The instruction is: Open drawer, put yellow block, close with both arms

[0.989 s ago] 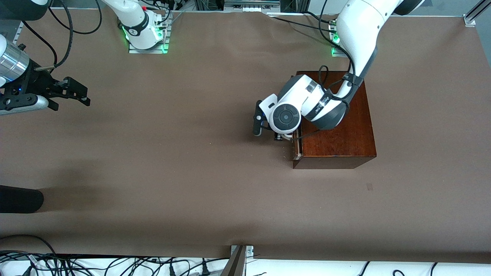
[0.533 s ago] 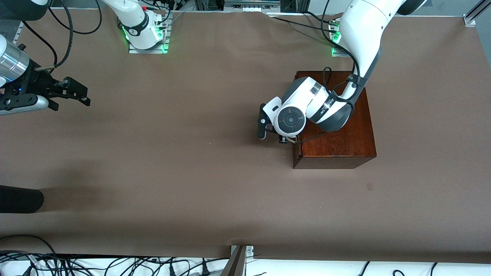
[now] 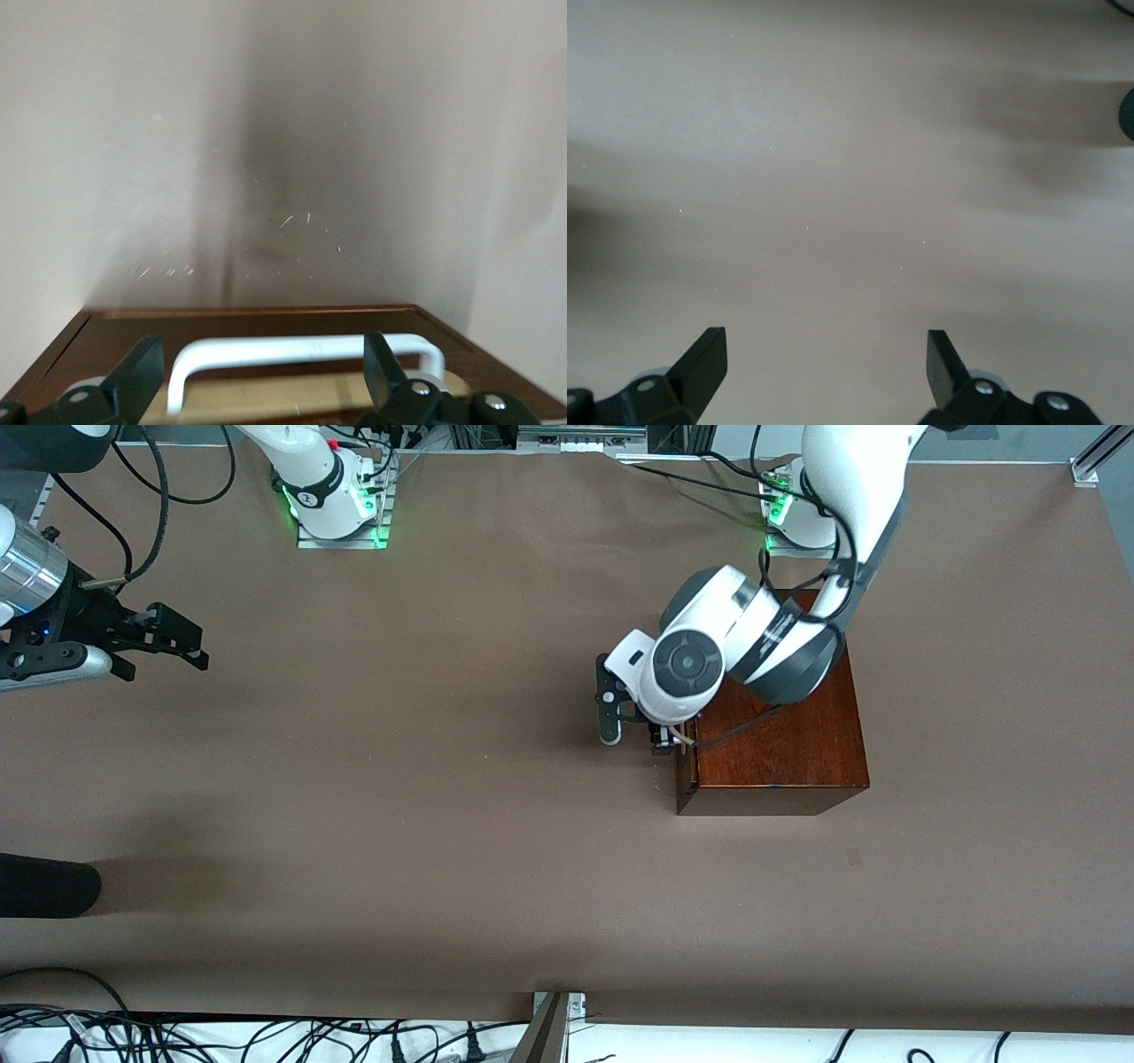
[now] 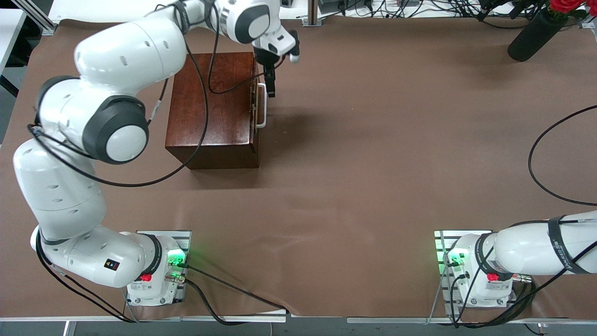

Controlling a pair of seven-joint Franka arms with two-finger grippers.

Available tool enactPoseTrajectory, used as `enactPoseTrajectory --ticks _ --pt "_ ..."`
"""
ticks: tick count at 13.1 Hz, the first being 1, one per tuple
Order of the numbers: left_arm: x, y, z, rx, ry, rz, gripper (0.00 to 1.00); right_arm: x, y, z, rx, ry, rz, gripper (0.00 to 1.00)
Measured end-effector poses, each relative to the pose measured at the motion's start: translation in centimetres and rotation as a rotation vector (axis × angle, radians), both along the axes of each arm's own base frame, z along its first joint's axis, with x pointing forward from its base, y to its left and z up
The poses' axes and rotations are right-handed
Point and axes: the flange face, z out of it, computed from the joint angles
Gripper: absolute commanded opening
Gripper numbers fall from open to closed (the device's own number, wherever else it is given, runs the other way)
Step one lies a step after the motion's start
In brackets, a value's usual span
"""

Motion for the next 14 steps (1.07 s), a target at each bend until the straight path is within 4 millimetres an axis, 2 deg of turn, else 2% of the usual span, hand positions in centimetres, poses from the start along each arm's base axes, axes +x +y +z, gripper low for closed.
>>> enactPoseTrajectory --ticks 2,5,7,9,11,13,14 --pt "0.9 2.2 6.1 -0.021 -0.079 0.076 1.00 0.0 0.0 0.0 0.000 0.000 0.000 1.00" --pt "3.1 10.2 15.1 -0.026 -0.140 0.176 1.00 0.0 0.0 0.0 0.000 0.000 0.000 1.00" --pt "4.4 16.0 19.0 -0.021 -0.158 0.247 1.00 0.0 0.0 0.0 0.000 0.000 0.000 1.00" --pt "5.3 21.7 21.0 -0.019 -0.180 0.344 1.00 0.0 0.0 0.0 0.000 0.000 0.000 1.00" --pt "4.8 27.1 22.1 -0.016 -0.170 0.510 1.00 0.0 0.0 0.0 0.000 0.000 0.000 1.00" --pt "2.7 30.4 21.3 0.037 -0.116 0.768 1.00 0.0 0.0 0.0 0.000 -0.001 0.000 1.00" --pt "1.4 31.3 21.1 0.069 -0.099 0.919 1.00 0.0 0.0 0.0 0.000 -0.001 0.000 1.00"
